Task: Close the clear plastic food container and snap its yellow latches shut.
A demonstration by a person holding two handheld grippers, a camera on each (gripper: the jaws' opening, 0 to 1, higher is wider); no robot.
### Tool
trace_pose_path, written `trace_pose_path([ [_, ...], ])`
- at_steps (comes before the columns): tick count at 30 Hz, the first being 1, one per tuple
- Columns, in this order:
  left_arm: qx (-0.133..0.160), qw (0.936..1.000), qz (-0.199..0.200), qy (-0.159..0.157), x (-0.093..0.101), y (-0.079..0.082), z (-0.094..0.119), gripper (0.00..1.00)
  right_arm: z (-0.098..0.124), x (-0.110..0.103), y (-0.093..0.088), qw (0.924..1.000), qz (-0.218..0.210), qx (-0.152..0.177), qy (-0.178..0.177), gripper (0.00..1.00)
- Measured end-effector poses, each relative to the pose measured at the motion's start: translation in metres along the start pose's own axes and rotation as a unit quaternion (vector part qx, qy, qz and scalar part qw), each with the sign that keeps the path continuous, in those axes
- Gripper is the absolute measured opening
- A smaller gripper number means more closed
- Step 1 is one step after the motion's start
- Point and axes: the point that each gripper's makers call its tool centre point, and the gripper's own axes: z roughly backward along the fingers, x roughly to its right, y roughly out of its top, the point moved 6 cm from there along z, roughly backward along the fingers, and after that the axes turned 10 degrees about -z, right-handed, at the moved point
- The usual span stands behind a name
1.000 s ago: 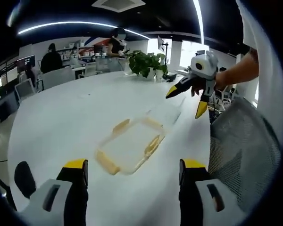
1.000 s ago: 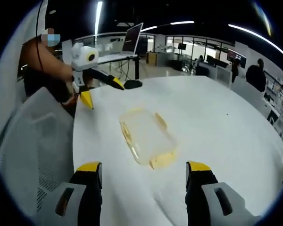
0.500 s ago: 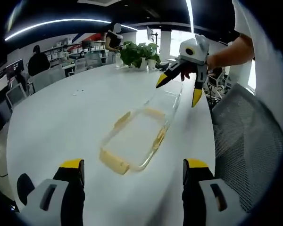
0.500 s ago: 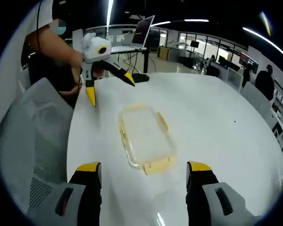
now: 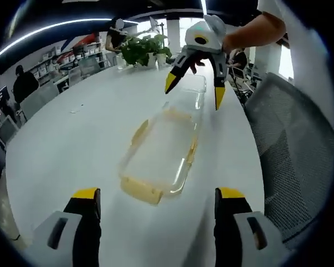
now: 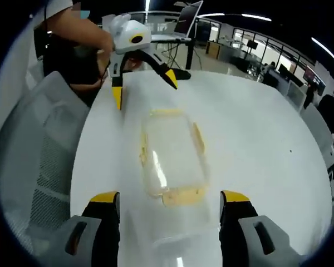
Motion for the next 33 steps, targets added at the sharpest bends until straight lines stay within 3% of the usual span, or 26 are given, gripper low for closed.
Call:
trace_pose_path([
  [7,-0.034,0.9976,-0.052,-0.031,-0.007,-0.007,-0.004,0.83,-0.010,0.005,0.002,0.9990,0.024,-0.036,0.007,0.71],
  [15,-0.062,0.9940,-0.069,-0.058,-0.018,-0.009,-0.012,0.78,-0.024,0.007,-0.003,0.9955,0.038,-0.080,0.035,0.71],
  [23,-0.085,0.9874,-0.094,-0.095,-0.025,-0.010,-0.021,0.75,-0.030,0.016,-0.002,0.9934,0.035,-0.097,0.051,0.69],
  [33,-0.097,0.9825,-0.107,-0.118,-0.031,-0.008,-0.032,0.72,-0.039,0.018,-0.007,0.9907,0.045,-0.115,0.059,0.67],
])
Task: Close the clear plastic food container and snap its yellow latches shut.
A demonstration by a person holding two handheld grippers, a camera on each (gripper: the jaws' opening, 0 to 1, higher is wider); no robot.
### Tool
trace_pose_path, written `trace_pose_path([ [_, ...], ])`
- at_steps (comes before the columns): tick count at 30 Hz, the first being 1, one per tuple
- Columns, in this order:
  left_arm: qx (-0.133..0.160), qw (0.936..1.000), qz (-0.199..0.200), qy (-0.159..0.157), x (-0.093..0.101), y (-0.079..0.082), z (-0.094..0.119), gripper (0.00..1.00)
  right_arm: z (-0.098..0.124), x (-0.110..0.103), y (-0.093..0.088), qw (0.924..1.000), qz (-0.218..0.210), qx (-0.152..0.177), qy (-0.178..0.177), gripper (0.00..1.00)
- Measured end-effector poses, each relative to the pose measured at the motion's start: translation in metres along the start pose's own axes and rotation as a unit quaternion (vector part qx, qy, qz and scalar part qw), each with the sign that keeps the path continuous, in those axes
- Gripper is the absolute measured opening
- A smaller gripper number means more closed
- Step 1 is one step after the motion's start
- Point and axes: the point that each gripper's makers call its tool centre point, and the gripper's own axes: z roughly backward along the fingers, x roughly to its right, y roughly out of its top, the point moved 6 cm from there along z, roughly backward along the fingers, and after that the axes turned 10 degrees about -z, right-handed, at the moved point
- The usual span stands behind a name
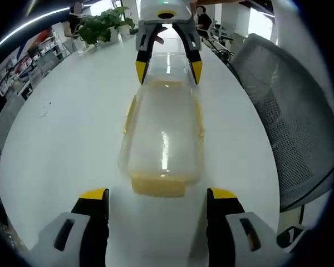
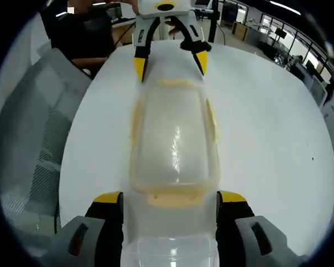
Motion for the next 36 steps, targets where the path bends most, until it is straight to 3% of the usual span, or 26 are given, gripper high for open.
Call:
trace_pose_path([
  [12,0.007,0.9997,0.004,-0.021,-0.002,0.001,-0.009,0.67,-0.004,0.008,0.002,0.9994,0.023,-0.025,-0.002,0.61],
  [22,0.016,0.9993,-0.009,-0.033,-0.006,0.003,-0.010,0.53,-0.005,0.010,0.006,0.9993,0.024,-0.029,-0.004,0.56],
  [28,0.017,0.9991,-0.015,-0.037,-0.006,0.004,-0.011,0.49,-0.005,0.014,0.007,0.9989,0.028,-0.038,-0.006,0.50],
  [30,0.017,0.9987,-0.025,-0.041,-0.005,0.004,-0.011,0.47,-0.005,0.015,0.007,0.9986,0.028,-0.043,-0.009,0.40],
  [31,0.011,0.9994,-0.001,-0.032,-0.006,0.002,-0.012,0.46,-0.005,0.015,0.007,0.9987,0.027,-0.043,-0.009,0.40],
  [36,0.007,0.9994,-0.012,-0.032,-0.003,0.004,-0.012,0.40,-0.007,0.014,0.005,0.9982,0.028,-0.051,-0.011,0.40],
])
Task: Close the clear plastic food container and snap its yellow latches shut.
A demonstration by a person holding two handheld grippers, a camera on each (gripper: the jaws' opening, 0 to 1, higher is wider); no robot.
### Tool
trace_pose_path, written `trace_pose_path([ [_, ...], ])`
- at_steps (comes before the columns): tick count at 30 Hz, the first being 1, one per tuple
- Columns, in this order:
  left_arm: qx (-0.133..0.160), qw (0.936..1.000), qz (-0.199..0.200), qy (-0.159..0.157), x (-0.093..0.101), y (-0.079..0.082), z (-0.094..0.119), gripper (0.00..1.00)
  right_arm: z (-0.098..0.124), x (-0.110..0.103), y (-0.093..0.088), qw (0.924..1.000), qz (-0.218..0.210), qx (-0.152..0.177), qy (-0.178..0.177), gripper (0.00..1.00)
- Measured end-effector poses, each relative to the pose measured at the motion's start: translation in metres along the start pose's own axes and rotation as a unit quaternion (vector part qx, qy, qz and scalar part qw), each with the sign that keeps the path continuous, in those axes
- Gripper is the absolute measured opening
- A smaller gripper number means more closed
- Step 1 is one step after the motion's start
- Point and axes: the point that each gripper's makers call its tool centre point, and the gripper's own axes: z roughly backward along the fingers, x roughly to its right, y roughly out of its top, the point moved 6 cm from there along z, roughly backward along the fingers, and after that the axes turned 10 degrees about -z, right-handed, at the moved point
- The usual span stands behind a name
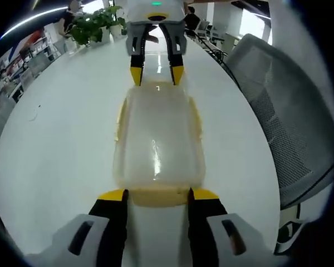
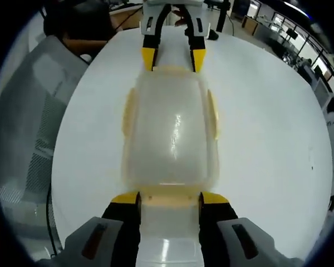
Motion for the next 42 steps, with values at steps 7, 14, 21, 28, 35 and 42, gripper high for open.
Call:
trace_pose_path([
  [7,-0.018,0.9998,0.004,-0.001,0.0013,0.0036,-0.0010,0.40,0.0008,-0.0009,0.0002,1.0000,0.002,0.002,0.004,0.40],
  [14,-0.032,0.9994,0.007,-0.002,0.0018,0.0054,0.0000,0.40,0.0009,-0.0003,0.0010,1.0000,0.002,-0.001,0.005,0.41],
  [21,-0.012,0.9999,0.004,0.000,0.0018,0.0041,0.0013,0.41,0.0015,0.0010,-0.0016,0.9998,-0.006,0.020,0.006,0.41],
  [28,0.003,0.9999,0.015,0.006,0.0048,0.0018,0.0006,0.44,0.0016,0.0016,-0.0009,0.9998,-0.001,0.018,0.009,0.42],
  [35,-0.003,0.9999,0.012,0.004,0.0022,0.0020,0.0006,0.40,0.0015,0.0020,-0.0015,0.9998,-0.002,0.016,0.010,0.43],
  [42,0.002,0.9999,0.011,0.004,0.0009,0.0017,0.0015,0.40,0.0013,0.0020,0.0014,1.0000,-0.001,-0.008,0.004,0.41],
])
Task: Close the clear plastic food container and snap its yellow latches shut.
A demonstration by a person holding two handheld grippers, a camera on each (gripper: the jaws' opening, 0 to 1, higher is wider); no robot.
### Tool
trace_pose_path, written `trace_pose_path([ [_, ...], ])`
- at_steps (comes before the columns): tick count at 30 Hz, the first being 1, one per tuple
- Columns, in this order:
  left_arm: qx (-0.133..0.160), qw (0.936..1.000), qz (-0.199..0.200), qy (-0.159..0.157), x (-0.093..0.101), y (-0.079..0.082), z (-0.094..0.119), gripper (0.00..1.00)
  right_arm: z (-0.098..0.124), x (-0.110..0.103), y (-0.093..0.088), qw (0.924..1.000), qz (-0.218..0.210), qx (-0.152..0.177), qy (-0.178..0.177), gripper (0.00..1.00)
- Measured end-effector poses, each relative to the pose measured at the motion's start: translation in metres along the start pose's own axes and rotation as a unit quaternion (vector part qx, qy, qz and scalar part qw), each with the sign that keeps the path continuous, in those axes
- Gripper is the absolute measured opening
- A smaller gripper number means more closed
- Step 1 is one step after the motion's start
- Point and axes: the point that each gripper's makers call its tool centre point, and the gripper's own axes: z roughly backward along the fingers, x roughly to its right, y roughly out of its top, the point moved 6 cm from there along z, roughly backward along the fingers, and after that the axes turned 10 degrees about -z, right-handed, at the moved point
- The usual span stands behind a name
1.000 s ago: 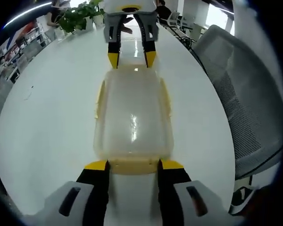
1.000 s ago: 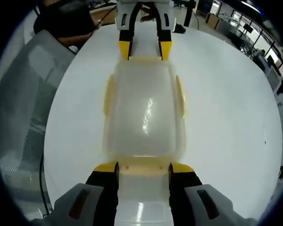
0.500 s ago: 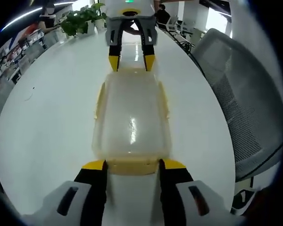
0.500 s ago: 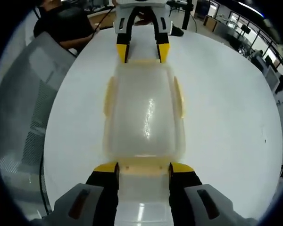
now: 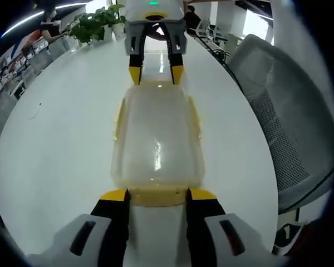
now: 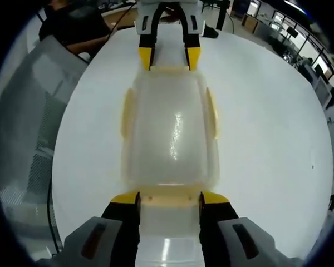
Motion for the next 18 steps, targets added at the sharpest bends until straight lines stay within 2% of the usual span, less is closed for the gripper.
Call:
trace_pose_path([
  [10,0.007,1.0000,0.002,0.001,0.0001,-0.0012,-0.0002,0.39,-0.0002,-0.0001,0.0008,0.9999,0.003,-0.016,0.001,0.41],
  [16,0.010,1.0000,0.002,0.001,0.0005,-0.0013,-0.0002,0.39,0.0000,0.0003,-0.0009,0.9999,0.003,-0.013,0.004,0.40],
  [17,0.009,1.0000,0.001,0.000,0.0003,-0.0012,-0.0003,0.39,0.0001,-0.0017,-0.0031,0.9994,0.027,-0.021,0.003,0.40],
  [18,0.009,1.0000,0.001,0.000,0.0008,-0.0008,-0.0005,0.39,0.0004,0.0002,-0.0024,0.9993,0.027,-0.025,0.007,0.40],
])
